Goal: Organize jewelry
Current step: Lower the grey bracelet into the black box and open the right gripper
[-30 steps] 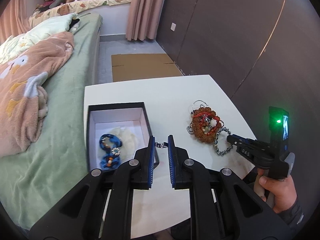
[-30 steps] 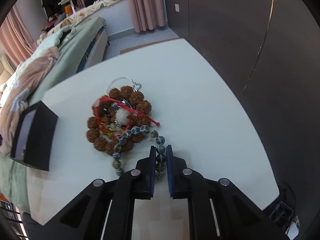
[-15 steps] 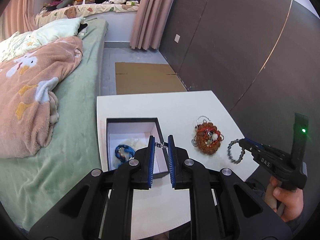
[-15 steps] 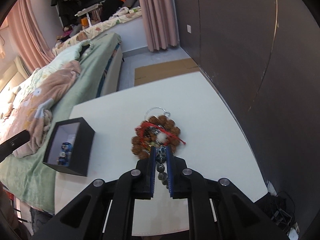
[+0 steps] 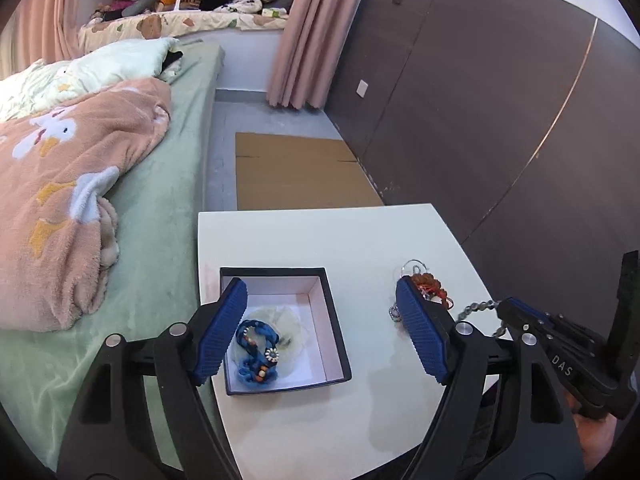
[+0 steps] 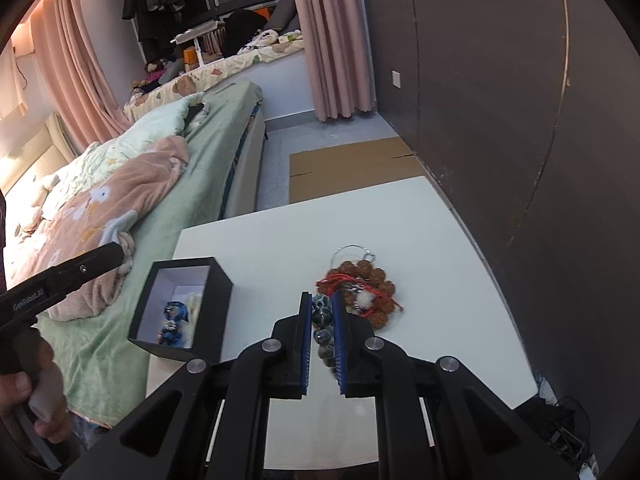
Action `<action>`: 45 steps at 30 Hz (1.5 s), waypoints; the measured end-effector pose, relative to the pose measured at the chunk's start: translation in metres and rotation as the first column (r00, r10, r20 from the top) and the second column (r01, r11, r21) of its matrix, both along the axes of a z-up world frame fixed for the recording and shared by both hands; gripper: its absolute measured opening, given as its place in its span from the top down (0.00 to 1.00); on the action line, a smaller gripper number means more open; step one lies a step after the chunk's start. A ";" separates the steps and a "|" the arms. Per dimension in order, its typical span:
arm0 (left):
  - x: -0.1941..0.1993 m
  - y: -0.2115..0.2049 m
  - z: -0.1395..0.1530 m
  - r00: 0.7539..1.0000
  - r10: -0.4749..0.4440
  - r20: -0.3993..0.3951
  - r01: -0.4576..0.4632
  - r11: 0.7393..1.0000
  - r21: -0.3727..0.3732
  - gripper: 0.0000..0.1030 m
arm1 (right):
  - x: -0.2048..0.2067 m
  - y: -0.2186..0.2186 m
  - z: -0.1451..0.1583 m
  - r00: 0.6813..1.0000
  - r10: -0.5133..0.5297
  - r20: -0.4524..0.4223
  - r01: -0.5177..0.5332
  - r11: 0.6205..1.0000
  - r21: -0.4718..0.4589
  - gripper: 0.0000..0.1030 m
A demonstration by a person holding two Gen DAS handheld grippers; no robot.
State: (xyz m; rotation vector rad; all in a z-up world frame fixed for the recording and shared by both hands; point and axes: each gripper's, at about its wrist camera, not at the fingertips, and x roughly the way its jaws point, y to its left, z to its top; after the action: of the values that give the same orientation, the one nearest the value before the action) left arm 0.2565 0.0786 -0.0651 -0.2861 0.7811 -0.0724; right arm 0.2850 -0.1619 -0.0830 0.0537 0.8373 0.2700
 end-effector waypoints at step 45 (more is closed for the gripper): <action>-0.025 0.025 -0.014 0.997 0.048 -0.054 -0.046 0.998 0.032 0.06 | 0.025 -0.011 -0.020 1.000 0.005 -0.029 0.004 0.952 0.305 0.22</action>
State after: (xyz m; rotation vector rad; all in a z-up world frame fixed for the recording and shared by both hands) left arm 0.2319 0.1040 -0.0793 -0.2786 0.8283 -0.0084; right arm 0.3100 -0.1726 -0.1028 0.3482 0.8193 0.3989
